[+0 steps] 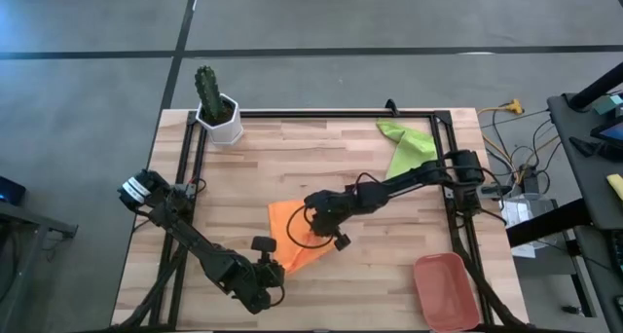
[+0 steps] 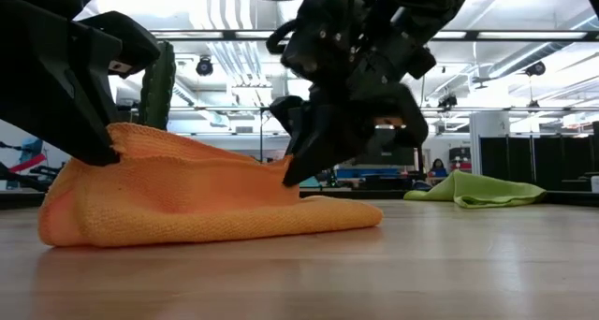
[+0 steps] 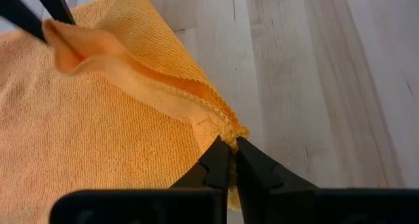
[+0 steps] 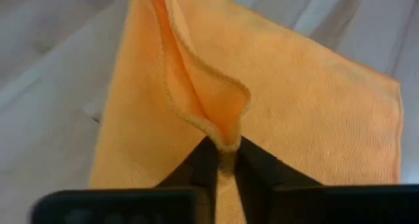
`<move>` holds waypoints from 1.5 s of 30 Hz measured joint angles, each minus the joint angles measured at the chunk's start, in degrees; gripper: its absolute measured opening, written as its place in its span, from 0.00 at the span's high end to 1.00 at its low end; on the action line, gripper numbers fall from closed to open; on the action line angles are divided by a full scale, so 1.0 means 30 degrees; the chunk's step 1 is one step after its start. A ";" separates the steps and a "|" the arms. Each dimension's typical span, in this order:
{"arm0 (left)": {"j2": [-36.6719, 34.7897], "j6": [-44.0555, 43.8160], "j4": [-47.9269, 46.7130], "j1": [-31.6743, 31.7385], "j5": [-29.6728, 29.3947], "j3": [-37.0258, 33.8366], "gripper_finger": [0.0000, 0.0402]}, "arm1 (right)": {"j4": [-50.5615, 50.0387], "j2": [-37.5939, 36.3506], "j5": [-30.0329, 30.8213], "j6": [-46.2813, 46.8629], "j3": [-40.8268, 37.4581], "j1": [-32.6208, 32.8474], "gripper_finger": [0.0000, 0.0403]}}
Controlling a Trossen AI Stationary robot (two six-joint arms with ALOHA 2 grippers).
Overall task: Roll microfiber towels into tight, uniform cylinder then place into a basket
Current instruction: Fold the orange microfiber cloth
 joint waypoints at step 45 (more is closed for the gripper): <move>-0.5193 0.8958 -0.6068 0.1448 -0.8703 0.5251 1.00 | -0.6730 -1.1309 1.6051 0.2521 0.0530 0.6871 0.98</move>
